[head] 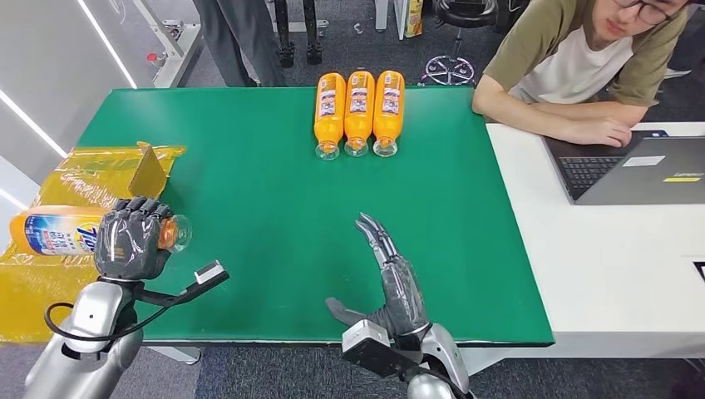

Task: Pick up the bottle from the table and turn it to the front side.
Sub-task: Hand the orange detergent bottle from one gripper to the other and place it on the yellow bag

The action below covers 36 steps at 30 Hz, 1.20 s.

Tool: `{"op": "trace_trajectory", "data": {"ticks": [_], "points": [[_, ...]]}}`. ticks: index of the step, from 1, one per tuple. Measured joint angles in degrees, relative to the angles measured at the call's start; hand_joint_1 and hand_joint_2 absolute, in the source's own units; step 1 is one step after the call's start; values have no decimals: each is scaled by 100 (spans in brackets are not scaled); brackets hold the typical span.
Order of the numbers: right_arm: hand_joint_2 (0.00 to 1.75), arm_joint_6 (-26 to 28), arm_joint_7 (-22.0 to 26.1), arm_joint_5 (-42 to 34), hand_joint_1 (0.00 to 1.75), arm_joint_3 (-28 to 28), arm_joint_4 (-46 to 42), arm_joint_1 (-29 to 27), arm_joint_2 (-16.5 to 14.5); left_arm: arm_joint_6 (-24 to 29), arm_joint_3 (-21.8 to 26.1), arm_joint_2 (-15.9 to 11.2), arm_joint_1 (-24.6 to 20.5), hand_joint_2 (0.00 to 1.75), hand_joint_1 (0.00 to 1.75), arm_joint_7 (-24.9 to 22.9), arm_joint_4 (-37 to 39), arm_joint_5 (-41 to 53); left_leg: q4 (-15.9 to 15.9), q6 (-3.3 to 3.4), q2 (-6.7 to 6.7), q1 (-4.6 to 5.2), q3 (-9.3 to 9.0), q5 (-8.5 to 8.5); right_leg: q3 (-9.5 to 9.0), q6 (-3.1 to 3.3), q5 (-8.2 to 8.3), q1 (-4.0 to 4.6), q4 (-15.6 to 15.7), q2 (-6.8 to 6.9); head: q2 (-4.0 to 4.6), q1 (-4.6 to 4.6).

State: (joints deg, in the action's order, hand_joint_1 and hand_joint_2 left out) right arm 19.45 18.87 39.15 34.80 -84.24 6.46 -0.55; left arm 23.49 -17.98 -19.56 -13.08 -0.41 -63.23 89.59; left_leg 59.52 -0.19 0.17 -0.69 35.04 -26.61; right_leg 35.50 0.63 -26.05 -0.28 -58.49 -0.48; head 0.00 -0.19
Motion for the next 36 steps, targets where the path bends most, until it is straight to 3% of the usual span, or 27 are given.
{"op": "trace_trajectory", "data": {"ticks": [6,12,16,20,27,36], "points": [[175,-119,94,-195,0,0,-122,29,-67,-698,-209,-609,-459,175,175,1595,872,-491,2,-1,-4,2,0,0,1,2,2,-1,1,-2,0,-3],[175,-171,102,-210,0,0,-262,24,-97,-856,-433,-680,-967,175,175,1880,1960,-538,3,-1,-6,3,-1,0,1,3,3,-2,2,-4,0,-2],[175,-177,84,-187,0,0,-303,19,-98,-1064,-485,-586,-1202,175,175,2085,2564,-845,3,-1,-5,3,0,0,2,3,3,-2,3,-4,0,-2],[175,-201,34,-121,0,0,-354,12,-98,-1082,-504,-363,-1360,175,0,1965,3122,-941,3,-3,-6,4,-1,-2,2,3,3,-3,4,-5,0,-2],[175,-303,-64,5,0,0,-476,-30,-112,-875,-519,-33,-1563,175,0,1520,3663,-1033,3,-3,2,4,-2,-2,-2,3,3,-3,3,1,0,-3],[175,-273,-78,12,0,-4,-490,-39,-128,-778,-471,254,-1756,175,0,1604,3933,-1388,3,-8,-4,3,-8,1,-4,6,5,-4,1,-5,0,-2]]}}
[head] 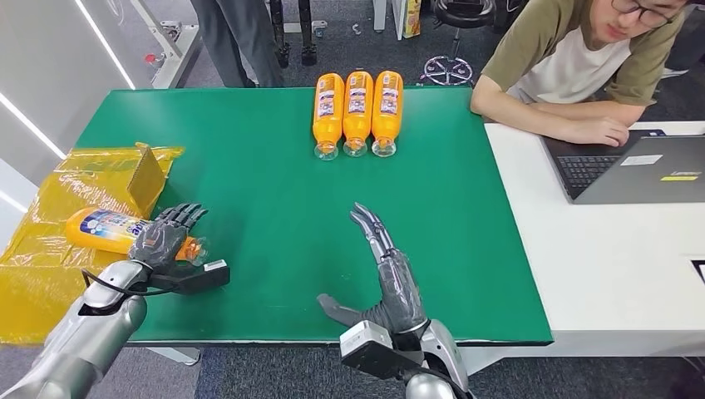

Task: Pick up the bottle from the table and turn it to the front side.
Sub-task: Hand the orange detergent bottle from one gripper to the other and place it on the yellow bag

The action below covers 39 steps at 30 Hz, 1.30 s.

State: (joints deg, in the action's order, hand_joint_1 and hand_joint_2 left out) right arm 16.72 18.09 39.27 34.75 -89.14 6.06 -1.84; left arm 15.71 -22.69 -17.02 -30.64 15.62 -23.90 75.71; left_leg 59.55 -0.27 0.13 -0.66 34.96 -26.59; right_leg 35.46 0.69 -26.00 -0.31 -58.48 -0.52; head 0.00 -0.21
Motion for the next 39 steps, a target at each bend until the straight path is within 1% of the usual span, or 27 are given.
{"op": "trace_trajectory", "data": {"ticks": [2,3,6,8,10,13,17,19,22,25,29,34,39], "points": [[175,37,-20,-1,0,0,-1,-5,0,75,61,60,-10,175,0,206,13,-253,1,0,0,0,0,0,1,0,0,0,1,0,0,1],[175,72,-38,-2,0,0,-2,-13,0,151,141,105,-10,175,0,414,13,-501,1,0,1,0,1,0,2,0,-1,0,1,1,0,0],[175,196,-87,3,0,-16,-45,-91,2,361,558,328,41,175,0,1395,-121,-1709,1,0,6,2,3,-1,2,-2,-2,-1,2,3,0,1],[175,230,-101,1,0,-37,-92,-163,2,321,857,561,274,175,0,2063,-687,-2969,1,2,1,3,4,-5,2,-2,-2,-3,4,-2,0,-1],[175,207,-104,-39,0,-46,-108,-198,2,225,1006,758,663,175,0,2406,-1627,-4199,1,3,-10,5,3,-12,2,-3,-2,-5,6,-12,0,0],[175,125,-71,-189,0,-46,-83,-193,2,221,977,907,1229,175,0,2456,-3039,-5105,1,3,-13,5,3,-16,2,-4,-3,-5,8,-14,0,0],[175,73,36,-394,0,-45,-9,-172,2,434,732,1076,1817,175,0,2470,-4672,-5674,1,5,-9,4,4,-18,1,-6,-5,-5,9,-10,0,1],[175,71,69,-440,0,-43,36,-165,1,577,538,1210,2034,175,0,2470,-5293,-5855,1,6,-8,4,3,-19,-1,-6,-5,-5,9,-7,0,1],[175,94,89,-456,0,-41,90,-160,0,844,268,1431,2267,175,0,2470,-5922,-6089,1,7,-8,4,3,-19,-2,-7,-5,-5,9,-4,0,-1],[175,163,77,-494,0,-39,105,-160,0,1132,59,1639,2394,175,0,2470,-6191,-6411,1,7,-8,4,1,-18,-4,-7,-5,-5,9,-3,0,1],[175,249,40,-452,0,-41,103,-164,0,1297,-95,1947,2535,175,0,2470,-6231,-6572,1,7,-8,3,-1,-18,-5,-6,-5,-5,8,-3,0,1],[175,325,30,-463,0,-42,106,-174,1,1200,-224,2206,2660,175,0,2469,-6204,-6685,1,7,-8,3,-1,-18,-4,-6,-5,-4,8,-3,0,-1],[175,388,105,-605,0,-42,144,-174,1,1129,-340,2370,2770,175,0,2468,-6189,-6794,1,7,-9,3,-1,-19,-4,-6,-5,-4,9,-3,0,-1]]}}
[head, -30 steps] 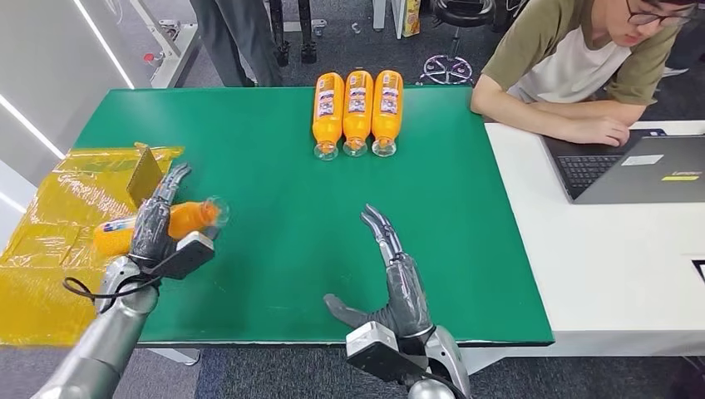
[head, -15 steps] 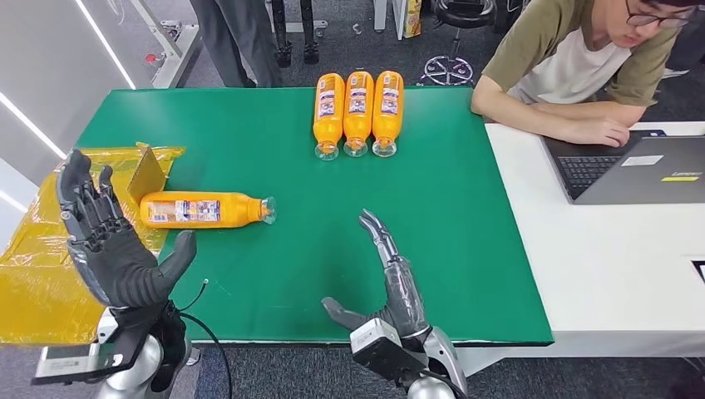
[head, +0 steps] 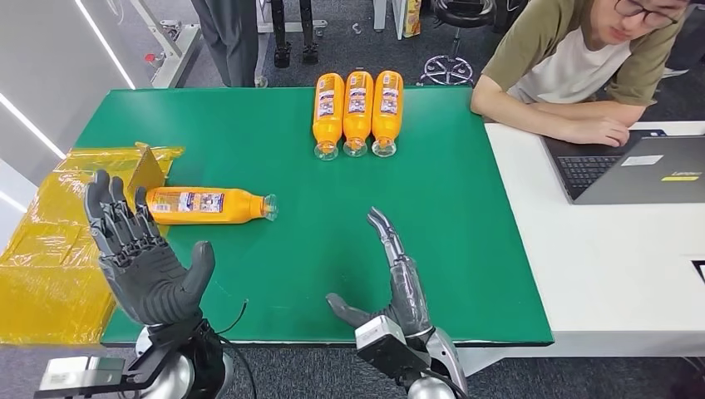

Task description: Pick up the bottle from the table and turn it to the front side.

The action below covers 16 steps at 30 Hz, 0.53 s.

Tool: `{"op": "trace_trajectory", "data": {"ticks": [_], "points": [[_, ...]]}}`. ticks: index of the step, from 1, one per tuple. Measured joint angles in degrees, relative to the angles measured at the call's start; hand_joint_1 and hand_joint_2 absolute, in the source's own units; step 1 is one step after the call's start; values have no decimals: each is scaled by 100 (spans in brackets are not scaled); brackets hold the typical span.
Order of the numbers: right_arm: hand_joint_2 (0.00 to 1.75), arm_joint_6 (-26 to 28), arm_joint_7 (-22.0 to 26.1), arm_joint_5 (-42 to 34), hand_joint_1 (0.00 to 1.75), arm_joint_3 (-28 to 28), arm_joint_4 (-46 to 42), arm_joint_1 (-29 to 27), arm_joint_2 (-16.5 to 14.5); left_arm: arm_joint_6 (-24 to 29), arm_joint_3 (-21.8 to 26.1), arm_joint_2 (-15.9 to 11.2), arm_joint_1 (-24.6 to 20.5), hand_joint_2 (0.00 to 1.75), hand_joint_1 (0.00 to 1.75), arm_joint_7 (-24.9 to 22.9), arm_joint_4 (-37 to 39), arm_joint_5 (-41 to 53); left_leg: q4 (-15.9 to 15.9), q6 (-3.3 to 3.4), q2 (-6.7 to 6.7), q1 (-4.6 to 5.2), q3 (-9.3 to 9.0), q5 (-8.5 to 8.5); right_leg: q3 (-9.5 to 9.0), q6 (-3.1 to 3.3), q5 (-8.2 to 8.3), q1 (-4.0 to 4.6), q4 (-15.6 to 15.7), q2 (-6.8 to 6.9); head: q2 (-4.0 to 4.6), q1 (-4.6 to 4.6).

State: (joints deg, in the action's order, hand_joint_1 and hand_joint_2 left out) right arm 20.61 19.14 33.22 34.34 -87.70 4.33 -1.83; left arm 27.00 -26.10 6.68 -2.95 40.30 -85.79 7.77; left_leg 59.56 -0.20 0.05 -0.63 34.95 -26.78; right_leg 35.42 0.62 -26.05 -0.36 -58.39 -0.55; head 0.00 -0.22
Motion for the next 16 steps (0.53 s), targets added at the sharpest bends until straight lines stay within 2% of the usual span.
{"op": "trace_trajectory", "data": {"ticks": [8,16], "points": [[175,107,67,-213,0,0,8,10,2,104,-132,97,90,175,0,1,-8,-85,0,0,0,0,0,0,-1,0,0,0,-1,1,0,1],[175,470,373,-708,0,-4,-28,6,2,223,-173,110,161,175,0,1,-102,-149,0,0,0,0,-1,0,0,0,0,0,-1,0,0,0]]}}
